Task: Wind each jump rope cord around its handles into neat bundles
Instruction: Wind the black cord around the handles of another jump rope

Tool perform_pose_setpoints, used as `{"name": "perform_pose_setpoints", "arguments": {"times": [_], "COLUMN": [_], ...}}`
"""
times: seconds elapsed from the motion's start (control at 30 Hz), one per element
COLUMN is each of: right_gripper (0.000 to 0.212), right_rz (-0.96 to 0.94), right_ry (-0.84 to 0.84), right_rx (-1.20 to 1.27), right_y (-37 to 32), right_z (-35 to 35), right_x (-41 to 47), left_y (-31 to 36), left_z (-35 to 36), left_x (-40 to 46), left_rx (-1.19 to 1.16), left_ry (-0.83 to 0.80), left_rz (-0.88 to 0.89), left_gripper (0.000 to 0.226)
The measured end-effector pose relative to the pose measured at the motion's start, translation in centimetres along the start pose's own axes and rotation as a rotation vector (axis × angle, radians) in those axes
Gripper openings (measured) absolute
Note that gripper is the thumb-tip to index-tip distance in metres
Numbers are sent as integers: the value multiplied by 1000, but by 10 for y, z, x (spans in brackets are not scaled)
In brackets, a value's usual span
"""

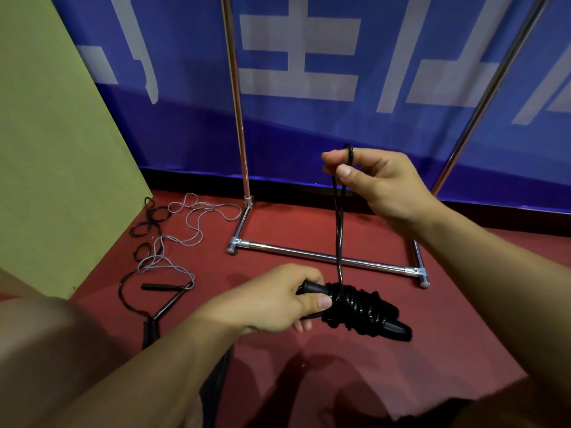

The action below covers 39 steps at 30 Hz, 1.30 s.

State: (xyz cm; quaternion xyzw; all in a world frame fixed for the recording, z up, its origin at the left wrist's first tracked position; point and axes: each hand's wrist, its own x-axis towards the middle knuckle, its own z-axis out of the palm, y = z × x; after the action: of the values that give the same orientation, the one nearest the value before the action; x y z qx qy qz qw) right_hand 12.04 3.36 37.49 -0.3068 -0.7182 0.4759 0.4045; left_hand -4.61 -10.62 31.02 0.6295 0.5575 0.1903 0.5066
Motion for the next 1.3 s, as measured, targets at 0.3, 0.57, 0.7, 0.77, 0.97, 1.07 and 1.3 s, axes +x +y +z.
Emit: {"name": "perform_pose_setpoints", "arguments": {"times": [0.3, 0.57, 0.7, 0.77, 0.97, 1.07, 1.3], "right_gripper": [14, 30, 41, 52, 60, 57, 29], "right_rz": [95, 43, -21, 7, 94, 170, 474], "right_ry": [37, -24, -56, -28, 47, 3, 41], "right_rx": [-165, -739, -901, -927, -936, -975, -694], "right_y": [34, 52, 53, 52, 48, 50, 36], "right_z": [-4, 10, 13, 9, 0, 3, 13], "right_x": [1, -24, -35, -38, -41, -48, -50], "left_y": [32, 40, 40, 41, 49, 52, 49], "left_z": [-8, 3, 8, 8, 12, 12, 4], "left_x": [-20, -27, -31, -33, -39, -40, -40], "left_rx": [-149, -182, -211, -266, -335, -344, -482], "left_ry": [-36, -114, -128, -145, -153, -111, 29], "left_rz": [190, 185, 204, 222, 302, 324, 365], "left_gripper": [16, 15, 18, 19, 18, 17, 24]}}
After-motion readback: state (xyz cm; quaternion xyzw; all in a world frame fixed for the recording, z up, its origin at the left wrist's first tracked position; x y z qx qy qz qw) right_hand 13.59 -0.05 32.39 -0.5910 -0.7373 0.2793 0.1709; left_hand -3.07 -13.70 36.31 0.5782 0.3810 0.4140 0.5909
